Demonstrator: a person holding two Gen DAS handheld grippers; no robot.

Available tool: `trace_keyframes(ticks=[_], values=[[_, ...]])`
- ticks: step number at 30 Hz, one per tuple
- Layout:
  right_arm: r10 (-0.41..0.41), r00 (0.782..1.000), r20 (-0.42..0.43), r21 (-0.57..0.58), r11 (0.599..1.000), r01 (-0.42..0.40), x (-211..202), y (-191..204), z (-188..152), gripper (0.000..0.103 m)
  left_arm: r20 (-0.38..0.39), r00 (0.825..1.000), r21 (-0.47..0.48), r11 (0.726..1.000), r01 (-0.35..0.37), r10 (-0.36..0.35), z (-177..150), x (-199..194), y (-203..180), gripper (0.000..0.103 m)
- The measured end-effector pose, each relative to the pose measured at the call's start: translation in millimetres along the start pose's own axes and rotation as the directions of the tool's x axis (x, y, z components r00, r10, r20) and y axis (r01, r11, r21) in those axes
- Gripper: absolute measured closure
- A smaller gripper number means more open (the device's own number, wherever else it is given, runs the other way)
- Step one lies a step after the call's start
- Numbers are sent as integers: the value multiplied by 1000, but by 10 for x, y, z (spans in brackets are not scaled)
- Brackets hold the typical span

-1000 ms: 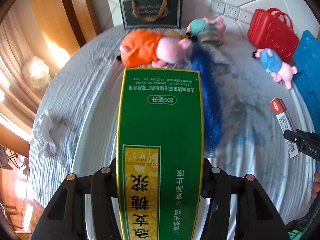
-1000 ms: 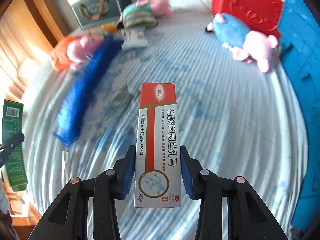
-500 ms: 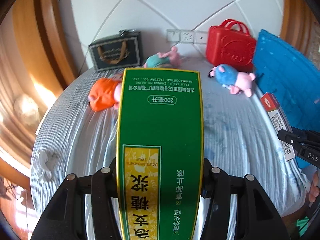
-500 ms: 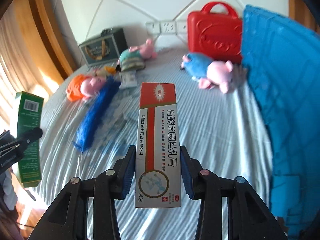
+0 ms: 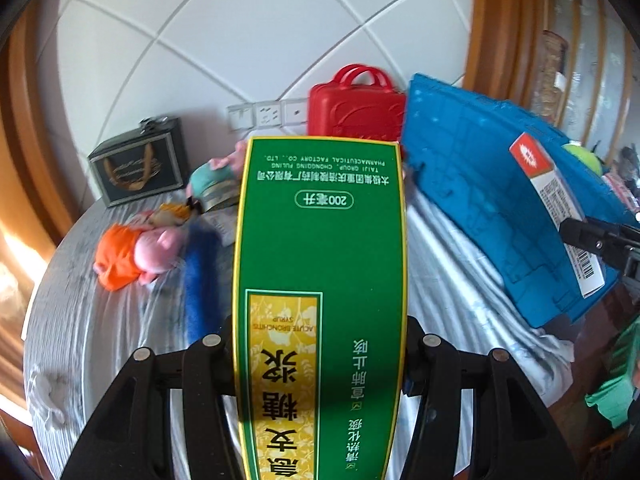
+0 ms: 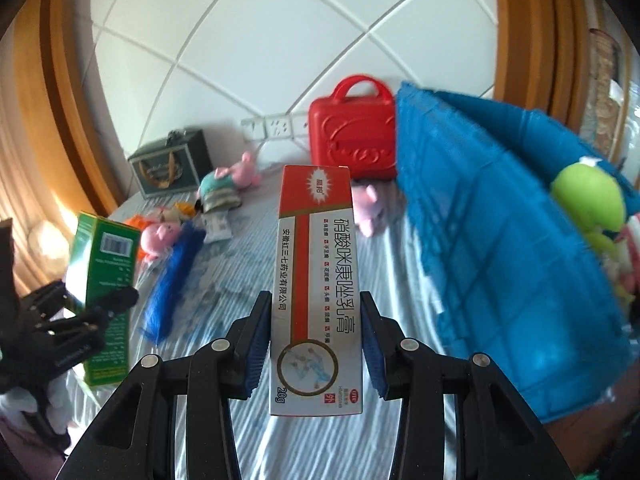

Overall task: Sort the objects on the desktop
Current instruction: 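Lower both boxes into the blue bin and open both grippers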

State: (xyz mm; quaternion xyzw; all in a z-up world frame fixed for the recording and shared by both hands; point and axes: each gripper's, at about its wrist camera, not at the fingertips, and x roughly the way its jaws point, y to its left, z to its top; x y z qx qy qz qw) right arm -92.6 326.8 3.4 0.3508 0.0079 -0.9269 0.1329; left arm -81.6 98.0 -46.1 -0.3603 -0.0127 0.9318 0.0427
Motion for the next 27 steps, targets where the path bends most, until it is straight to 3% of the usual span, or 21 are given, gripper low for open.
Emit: trace_keyframes(ticks=[6,11,14,18,21,23,27], values=[[-79,991,111,68,995,72,-450,-555,179,62,113,988,101,991,90,-102,532,-258,-753,50],[-145,976,165,112,985,128,-720,-1209,316,62,217,952,166,969,183,-217,1029,-503,-1663,50],[-199,968,150,152,973,176,-781,-1747,360,62,223,930,197,948,250,-292,1327,-468,-2327,50],[-263,959,104,205,949,238,-697,-2451,423,62,192,919,235,925,298,-345,1675,-251,-3134,50],[-271,962,34,226,940,257,-559,-2851,392,62,146,930,237,925,298,-337,1851,-23,-3594,50],[-270,963,-15,245,933,266,-436,-3076,362,62,96,950,247,932,266,-297,1891,171,-3861,50],[-255,961,-102,249,929,273,-206,-3305,325,62,-35,970,211,947,241,-239,1950,607,-4105,50]])
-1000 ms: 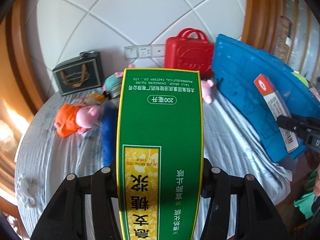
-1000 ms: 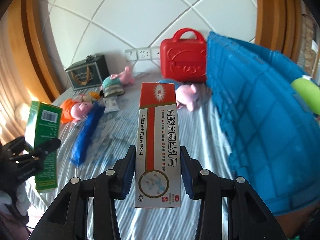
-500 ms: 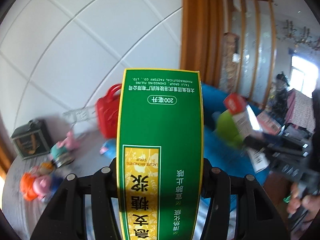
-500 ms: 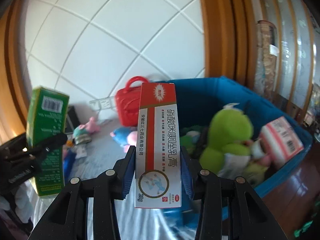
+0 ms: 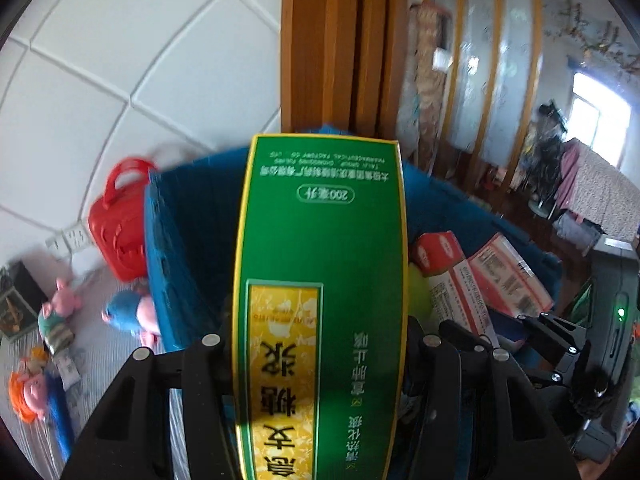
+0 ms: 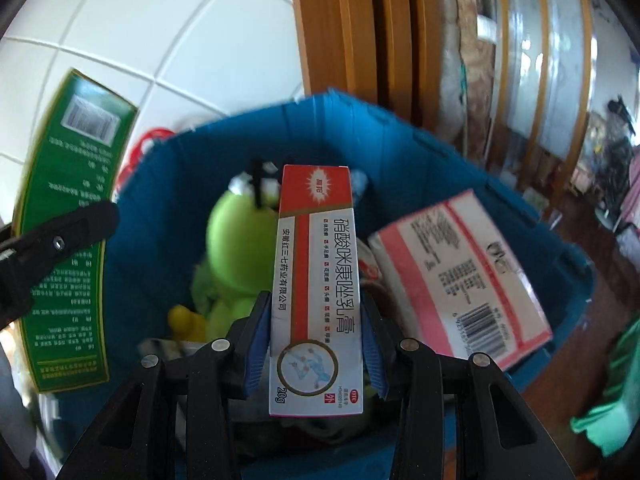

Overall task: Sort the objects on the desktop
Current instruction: 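Lower both boxes into the blue bin and open both grippers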

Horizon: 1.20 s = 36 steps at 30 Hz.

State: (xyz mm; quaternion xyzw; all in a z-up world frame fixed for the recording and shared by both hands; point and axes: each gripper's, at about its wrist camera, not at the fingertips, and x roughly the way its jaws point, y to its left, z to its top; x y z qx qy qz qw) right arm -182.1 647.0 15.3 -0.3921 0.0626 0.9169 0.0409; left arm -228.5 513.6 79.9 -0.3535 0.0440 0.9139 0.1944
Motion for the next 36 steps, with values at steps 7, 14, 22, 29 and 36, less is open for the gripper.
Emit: trace_keyframes(ticks=[7,14,22,29,36], values=[[-26,998,-57,-56,998,22,169,9,-55,62,-150,989,-33,999,-16,11,-13,376,-10,49],[-6,998,-57,-80,997,2,137,56,-50,36,-124,992,-57,998,-27,20,2,399,113,49],[-7,1000,-7,-96,995,7,-43,156,-30,12,-113,993,-96,995,14,-25,42,360,317,48],[11,999,30,-77,997,-9,-301,266,-48,0,-52,996,-111,992,62,-68,8,18,442,48],[11,999,38,-75,997,-8,-491,628,-73,0,8,999,-125,991,44,-43,-164,-420,803,40]])
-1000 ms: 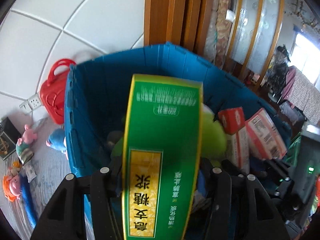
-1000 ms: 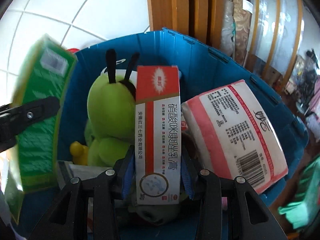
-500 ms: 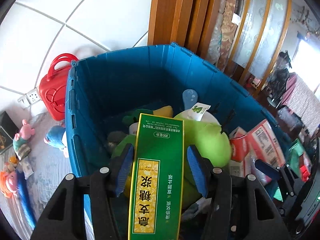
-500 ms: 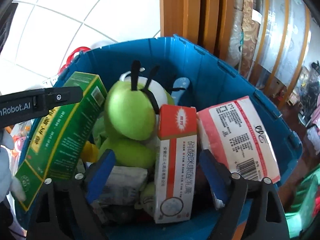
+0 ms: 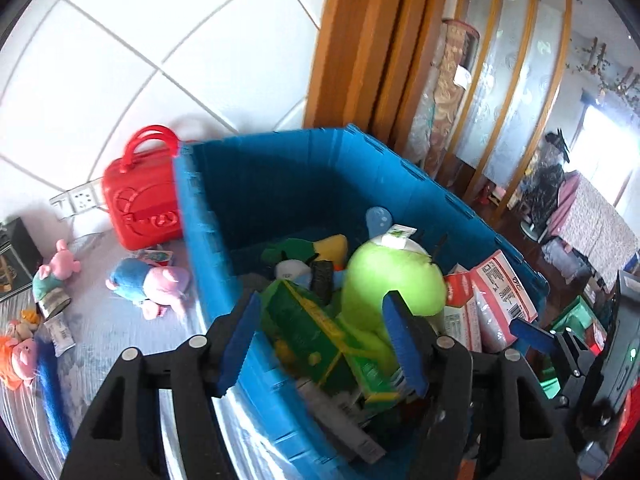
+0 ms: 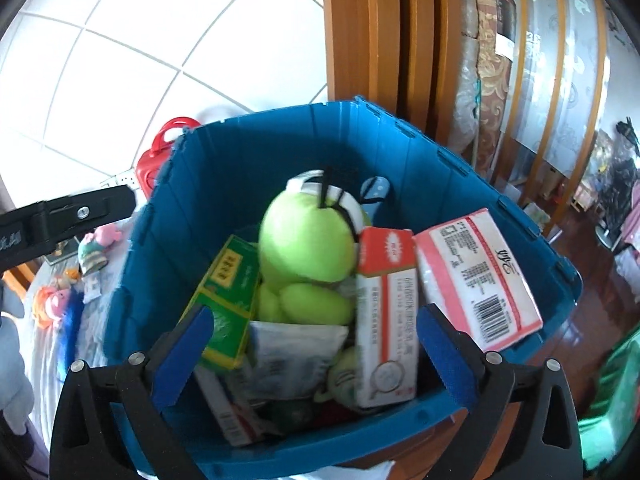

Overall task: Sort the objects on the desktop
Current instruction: 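Lower both boxes into the blue bin and open both grippers, then move both grippers back from the bin over the bed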

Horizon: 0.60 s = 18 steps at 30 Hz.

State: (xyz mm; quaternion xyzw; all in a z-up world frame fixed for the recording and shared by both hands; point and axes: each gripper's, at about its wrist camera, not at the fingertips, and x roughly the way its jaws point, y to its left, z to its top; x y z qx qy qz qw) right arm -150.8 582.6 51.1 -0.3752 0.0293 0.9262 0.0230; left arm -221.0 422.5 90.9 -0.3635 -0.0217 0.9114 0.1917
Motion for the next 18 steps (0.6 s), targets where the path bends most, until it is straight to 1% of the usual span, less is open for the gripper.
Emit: trace_keyframes(ticks=[2,5,10,14,17,18], values=[[7,1000,9,-3,1000,-7,-32,171,10,0,19,999,-6,1000,-27,27,-65,-142,189,39],[31,999,6,-5,1000,-31,-45,399,10,0,36,995,-3,995,-95,95,-216,-352,530,39],[33,999,-6,-36,999,-33,-41,944,-1,0,43,987,-38,987,-153,155,-476,-707,1159,39],[61,998,27,-90,994,-58,-199,1498,-33,0,61,979,-56,980,-191,195,-682,-985,1607,39],[96,994,57,-143,986,-87,-342,1967,-82,0,68,973,-85,973,-213,219,-848,-1192,1981,39],[116,991,68,-169,980,-103,-392,2180,-120,0,68,971,-98,970,-221,228,-918,-1261,2128,39]])
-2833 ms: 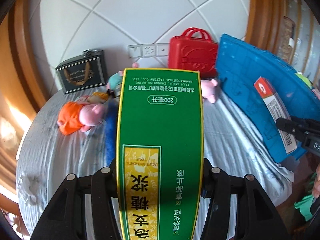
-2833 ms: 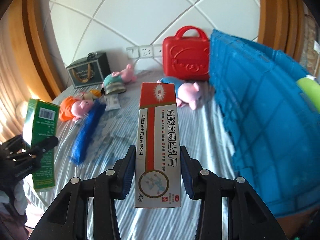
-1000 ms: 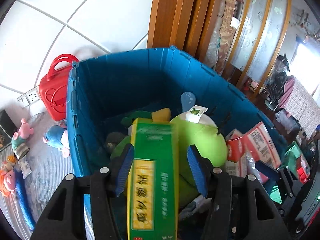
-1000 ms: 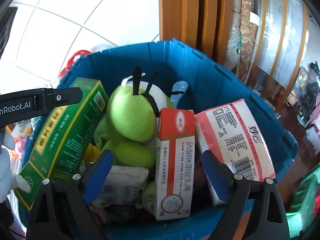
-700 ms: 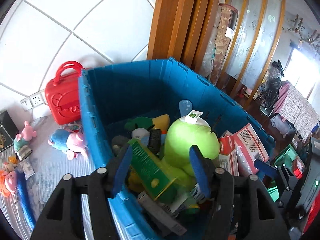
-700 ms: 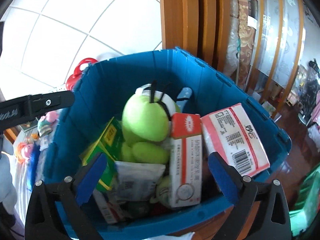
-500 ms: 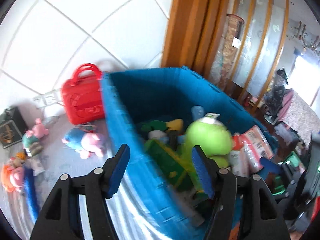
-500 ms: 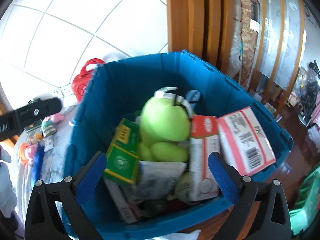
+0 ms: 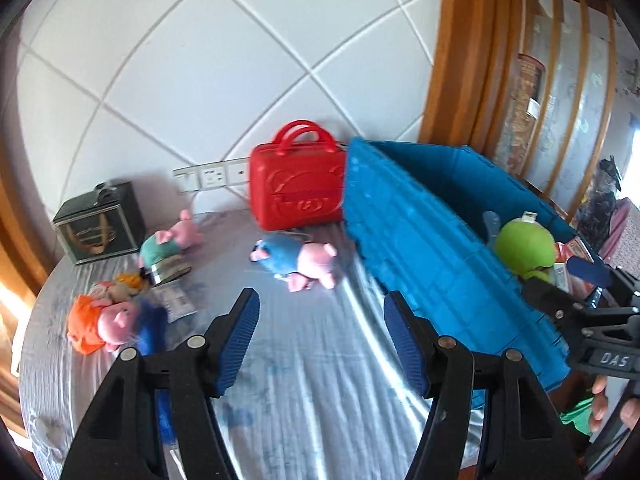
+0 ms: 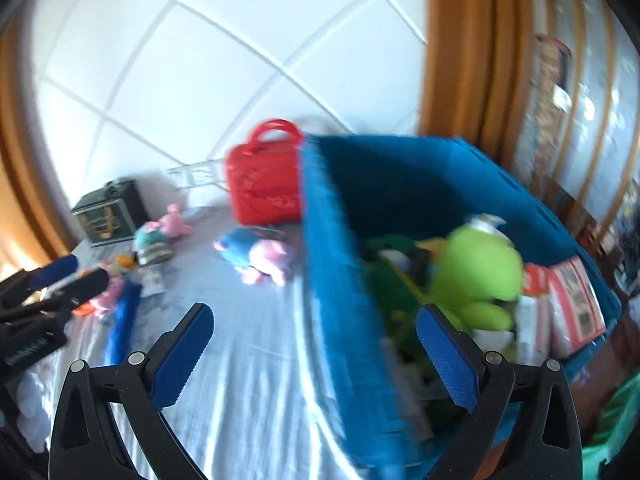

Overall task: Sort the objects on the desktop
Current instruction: 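Move both grippers back from the bin over the bed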

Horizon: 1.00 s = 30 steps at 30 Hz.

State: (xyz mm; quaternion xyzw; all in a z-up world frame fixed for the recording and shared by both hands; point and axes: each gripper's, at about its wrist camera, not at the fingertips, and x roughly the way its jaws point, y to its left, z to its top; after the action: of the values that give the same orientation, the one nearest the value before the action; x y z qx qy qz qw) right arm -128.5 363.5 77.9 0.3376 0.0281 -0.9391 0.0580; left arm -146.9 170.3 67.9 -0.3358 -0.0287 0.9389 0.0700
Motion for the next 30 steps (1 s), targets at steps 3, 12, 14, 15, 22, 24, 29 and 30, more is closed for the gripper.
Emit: trace_keyframes(ticks=[3,12,14,15,22,24,29,30], values=[[43,999,10,-47,998,-42,-3,435,-26,0,-9,1000,-28,999,-26,26,-138,-51,406,39],[211,974,-78,-106,970,-219,446,1373,-230,0,-85,984,-161,973,-167,154,-657,-140,1523,39],[228,968,-102,-126,963,-240,557,1463,-285,0,-82,978,-189,960,-206,194,-752,-196,1671,39],[241,964,-114,-142,956,-256,639,1506,-316,0,-78,973,-207,951,-231,219,-797,-231,1749,39],[323,927,-189,-150,924,-353,1097,1470,-472,0,-124,920,-347,853,-391,372,-1130,-447,2194,39],[350,911,-217,-142,912,-384,1279,1448,-518,0,-155,894,-350,822,-448,421,-1217,-481,2235,39],[391,876,-284,-76,901,-427,1665,1452,-635,0,-233,863,-353,788,-505,449,-1415,-441,2299,39],[400,866,-301,-66,897,-437,1731,1469,-666,0,-245,858,-351,784,-512,451,-1446,-433,2326,39]])
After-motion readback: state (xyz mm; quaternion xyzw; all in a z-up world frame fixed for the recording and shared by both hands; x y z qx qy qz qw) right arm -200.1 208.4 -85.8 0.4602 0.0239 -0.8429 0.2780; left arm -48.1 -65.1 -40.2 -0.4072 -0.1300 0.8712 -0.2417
